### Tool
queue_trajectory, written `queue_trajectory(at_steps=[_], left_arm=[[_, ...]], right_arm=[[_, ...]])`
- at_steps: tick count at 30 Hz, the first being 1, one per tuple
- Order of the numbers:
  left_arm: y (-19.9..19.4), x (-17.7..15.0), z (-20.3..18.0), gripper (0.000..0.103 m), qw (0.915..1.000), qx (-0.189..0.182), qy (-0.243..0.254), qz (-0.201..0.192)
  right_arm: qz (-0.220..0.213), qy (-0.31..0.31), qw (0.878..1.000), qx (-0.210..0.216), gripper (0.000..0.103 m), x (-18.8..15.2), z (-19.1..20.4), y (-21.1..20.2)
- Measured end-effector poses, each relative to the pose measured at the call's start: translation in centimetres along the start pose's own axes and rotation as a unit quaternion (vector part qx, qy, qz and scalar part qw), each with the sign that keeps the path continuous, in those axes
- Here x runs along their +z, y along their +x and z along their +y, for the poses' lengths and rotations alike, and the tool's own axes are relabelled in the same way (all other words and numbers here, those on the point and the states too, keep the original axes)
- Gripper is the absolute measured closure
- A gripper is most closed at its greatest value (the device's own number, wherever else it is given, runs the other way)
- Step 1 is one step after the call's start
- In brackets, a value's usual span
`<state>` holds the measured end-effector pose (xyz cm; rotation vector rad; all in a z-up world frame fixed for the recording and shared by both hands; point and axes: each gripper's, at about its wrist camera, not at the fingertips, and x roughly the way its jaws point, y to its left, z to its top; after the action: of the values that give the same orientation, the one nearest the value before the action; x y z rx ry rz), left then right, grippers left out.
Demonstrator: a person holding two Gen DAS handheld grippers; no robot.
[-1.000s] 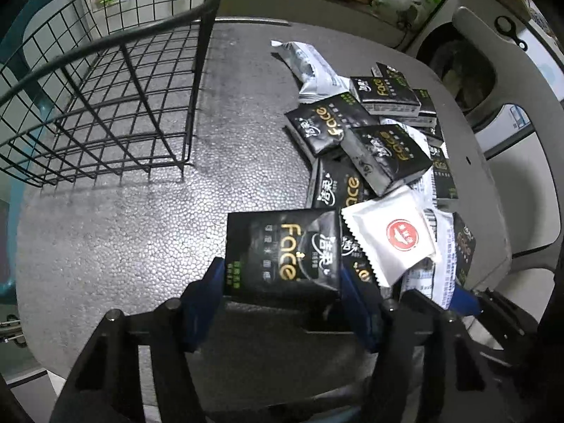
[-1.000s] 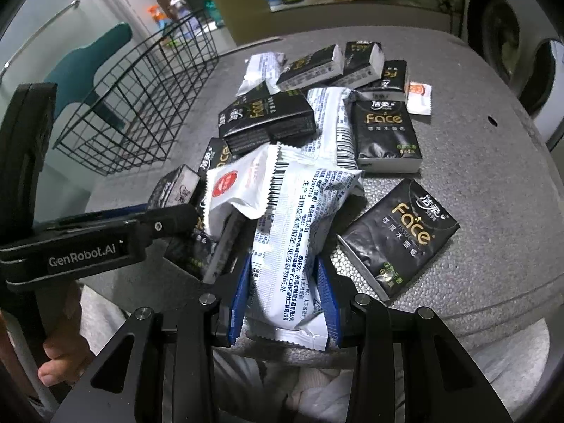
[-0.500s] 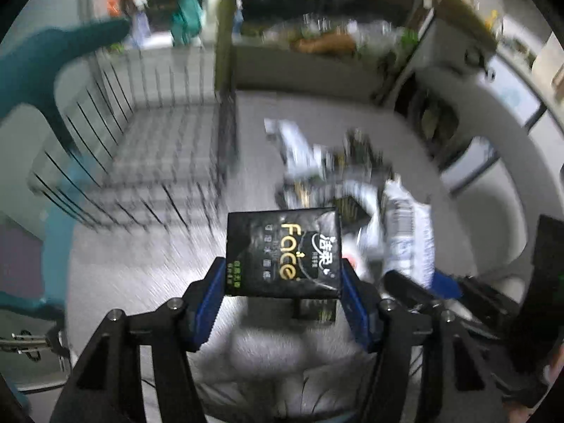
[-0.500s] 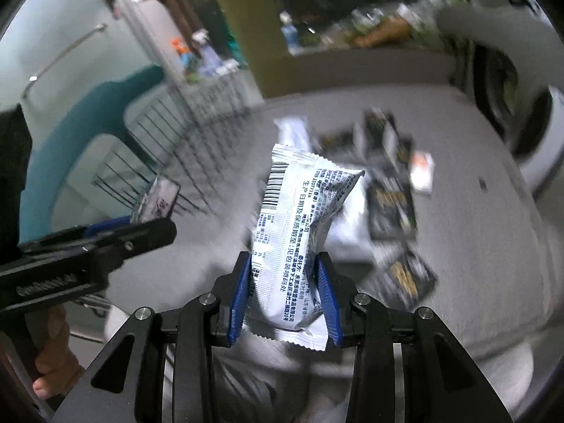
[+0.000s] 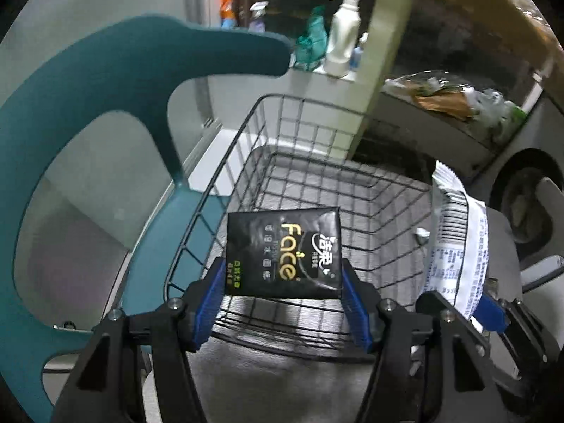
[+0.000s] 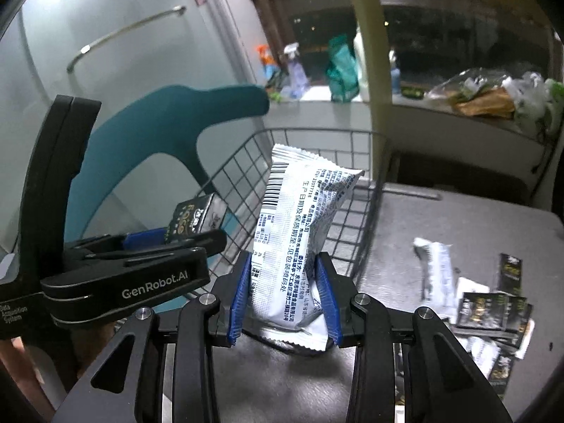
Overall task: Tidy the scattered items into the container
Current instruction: 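Carry both packs over the wire basket and open both tools to drop them, then return to the table and grasp a black Face pack with each tool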
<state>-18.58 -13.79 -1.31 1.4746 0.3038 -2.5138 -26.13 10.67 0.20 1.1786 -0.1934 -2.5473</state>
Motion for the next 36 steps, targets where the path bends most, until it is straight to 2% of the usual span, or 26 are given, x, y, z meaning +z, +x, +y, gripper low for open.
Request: queue_trajectory(at_steps=[3,9,15,18,21,26,28,30,33,36], left_arm=[[0.9,-0.1,0.4,0.035,1.0000,0.006,-0.001,0.006],[1.6,-0.4,0.6,0.031,0.9999,0.002,-0.004,0.010],[1.1,-1.1,0.5,0.030,0.9999,0.003,-0.003,0.010],[0.7,-1.3,0.2,0.024,1.0000,0.001,0.005,0.007],[0.5,-1.5,0.0,0.023,1.0000,0.003,0.007,0.005],[-0.8,-3.9,-1.9,0.023,0.9992,-0.008,0.039,0.008],[-2.0,-5.6,-3.7,0.023,0.9974,0.010,0.071,-0.006],[-2.7,-6.9,-5.0,0.023,0.9956,-0.008,0.093,0.000],[-4.3,-8.9,-7.2,0.023,0.9924,-0.004,0.122,-0.011],[-5.1,-11.5,-9.7,0.023,0.9882,-0.020,0.152,-0.001]], right_arm=[[0.014,0.004,1.000,-0.003,0.065,0.0,0.2,1.8],[0.005,0.025,1.000,-0.001,0.061,-0.9,-1.3,1.7],[-0.004,0.028,1.000,-0.001,0.060,-1.2,-1.6,0.2],[-0.006,0.029,1.000,-0.001,0.060,-1.6,-1.8,-0.8],[-0.009,0.032,0.999,-0.001,0.060,-2.4,-2.3,-2.4],[-0.010,0.033,0.999,-0.036,0.060,-5.0,-5.2,-6.7],[-0.001,0.043,0.997,-0.057,0.060,-6.9,-7.1,-8.3],[0.009,0.054,0.996,-0.071,0.060,-8.6,-8.7,-9.4],[0.023,0.070,0.993,-0.092,0.060,-11.3,-10.8,-11.1],[0.040,0.088,0.988,-0.116,0.060,-14.0,-12.5,-12.3]])
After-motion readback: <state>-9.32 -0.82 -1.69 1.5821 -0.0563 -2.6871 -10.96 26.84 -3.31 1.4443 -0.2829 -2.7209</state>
